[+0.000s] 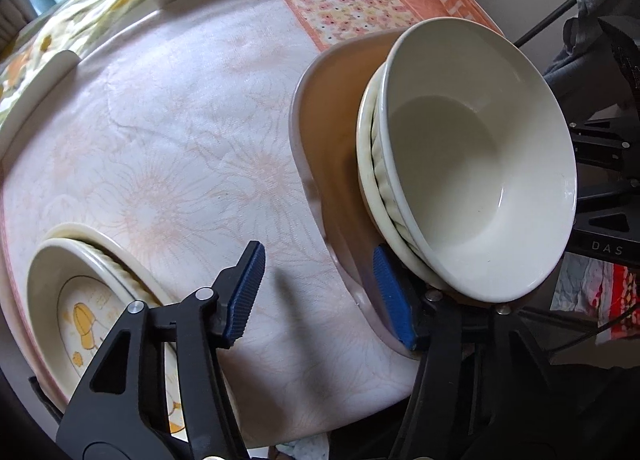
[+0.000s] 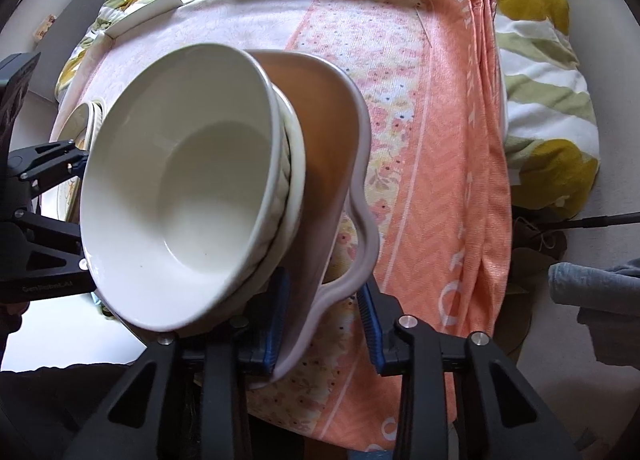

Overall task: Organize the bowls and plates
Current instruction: 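Grip the pink dish rim holding the bowls with both grippers and lift, then carry the pink dish with bowls and lower it onto the plate stack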

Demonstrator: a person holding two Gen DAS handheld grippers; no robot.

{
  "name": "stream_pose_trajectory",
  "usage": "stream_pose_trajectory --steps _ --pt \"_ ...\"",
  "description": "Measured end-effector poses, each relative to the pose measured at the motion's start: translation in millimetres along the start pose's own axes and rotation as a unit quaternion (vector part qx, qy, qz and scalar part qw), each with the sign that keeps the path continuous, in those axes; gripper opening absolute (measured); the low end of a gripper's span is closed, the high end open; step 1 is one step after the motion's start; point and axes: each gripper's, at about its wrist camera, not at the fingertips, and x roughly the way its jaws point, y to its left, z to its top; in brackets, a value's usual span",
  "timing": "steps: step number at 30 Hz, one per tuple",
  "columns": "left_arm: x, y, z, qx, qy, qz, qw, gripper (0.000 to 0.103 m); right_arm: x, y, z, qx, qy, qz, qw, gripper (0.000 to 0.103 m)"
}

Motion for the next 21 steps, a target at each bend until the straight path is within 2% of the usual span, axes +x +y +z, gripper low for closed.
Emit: stream_pose_trajectory --steps 2,5,7,8,11,16,21 --pt "4 -2 -1 0.002 0.004 -0.007 1.0000 0.046 4 3 2 -0.006 0.003 0.005 1.000 0.025" --pt "10 -8 1 0.009 0.003 -0.019 0.9998 0.029 8 7 2 -0.008 0.000 0.013 1.000 0.019" --pt "9 -13 2 0.016 -0.003 -0.033 0.9993 0.013 8 8 1 -0.008 -0.007 0.014 1.000 0.016" --pt "9 -14 2 0.016 -0.004 -0.035 0.9993 0.010 8 7 1 -0.005 -0.012 0.021 1.000 0.015" --pt "8 -14 3 0.013 -0.011 -0.033 0.9993 0.010 9 8 -1 0.003 -0.022 0.035 0.999 0.012" --pt "3 -25 1 0.028 -0.021 -0.012 0.9993 0.010 8 12 -2 -0.007 -0.027 0.026 0.999 0.012" --pt "-12 -26 3 0.026 -0.034 -0.013 0.9990 0.010 0 17 -3 -0.009 -0.035 0.023 0.999 0.012"
